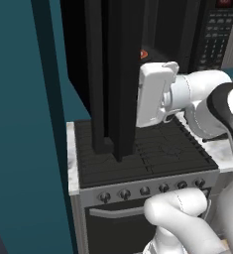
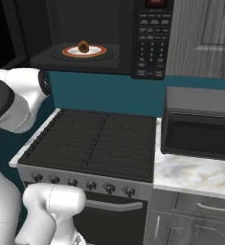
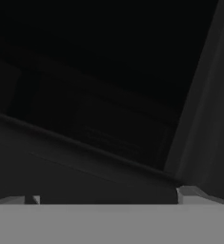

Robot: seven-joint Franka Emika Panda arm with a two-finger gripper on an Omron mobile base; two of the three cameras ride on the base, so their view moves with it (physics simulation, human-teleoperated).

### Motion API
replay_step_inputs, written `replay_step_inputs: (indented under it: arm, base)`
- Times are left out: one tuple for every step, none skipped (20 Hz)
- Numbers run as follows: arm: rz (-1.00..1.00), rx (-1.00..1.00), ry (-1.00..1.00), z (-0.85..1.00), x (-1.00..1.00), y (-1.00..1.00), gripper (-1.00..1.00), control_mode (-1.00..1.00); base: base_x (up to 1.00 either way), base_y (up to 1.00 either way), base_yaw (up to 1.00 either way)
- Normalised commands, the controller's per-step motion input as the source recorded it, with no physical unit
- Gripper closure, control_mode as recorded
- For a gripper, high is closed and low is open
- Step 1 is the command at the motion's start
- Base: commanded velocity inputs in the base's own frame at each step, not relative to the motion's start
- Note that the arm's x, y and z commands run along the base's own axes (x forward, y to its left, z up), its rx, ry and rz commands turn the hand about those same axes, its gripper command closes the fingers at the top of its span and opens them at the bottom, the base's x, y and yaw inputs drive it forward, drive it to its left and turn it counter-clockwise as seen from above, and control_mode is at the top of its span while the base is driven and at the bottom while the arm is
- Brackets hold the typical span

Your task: Retrieve the reheated potato from the microwave, then place the potato, cheese, and condiment on the cutting board.

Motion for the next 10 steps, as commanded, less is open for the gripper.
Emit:
replay_step_inputs:
  arm:
    - [-0.04, -0.06, 0.0, 0.01, 0.06, 0.14, -1.0, -1.0]
    - [-0.03, -0.05, 0.0, 0.02, 0.01, 0.02, -1.0, -1.0]
    - [-0.02, -0.02, 0.0, 0.0, 0.0, 0.0, -1.0, -1.0]
    - [-0.03, -0.04, 0.0, 0.0, 0.0, 0.0, -1.0, -1.0]
    - [-0.03, -0.07, 0.0, 0.0, 0.03, 0.0, -1.0, -1.0]
    - [-0.05, -0.05, 0.0, 0.0, 0.04, 0.0, -1.0, -1.0]
    - [-0.03, -0.05, 0.0, 0.02, 0.0, -0.1, -1.0, -1.0]
    - [-0.03, -0.06, 0.0, 0.06, 0.0, -0.1, -1.0, -1.0]
    - [-0.03, -0.07, 0.0, 0.11, 0.0, -0.16, -1.0, -1.0]
    - [-0.02, -0.05, 0.0, 0.13, 0.0, -0.26, -1.0, -1.0]
  base:
    - [0.0, 0.0, 0.0]
    - [0.0, 0.0, 0.0]
    - [0.0, 0.0, 0.0]
    - [0.0, 0.0, 0.0]
    - [0.0, 0.0, 0.0]
    - [0.0, 0.0, 0.0]
    - [0.0, 0.0, 0.0]
    - [0.0, 0.0, 0.0]
    - [0.0, 0.0, 0.0]
    - [0.0, 0.0, 0.0]
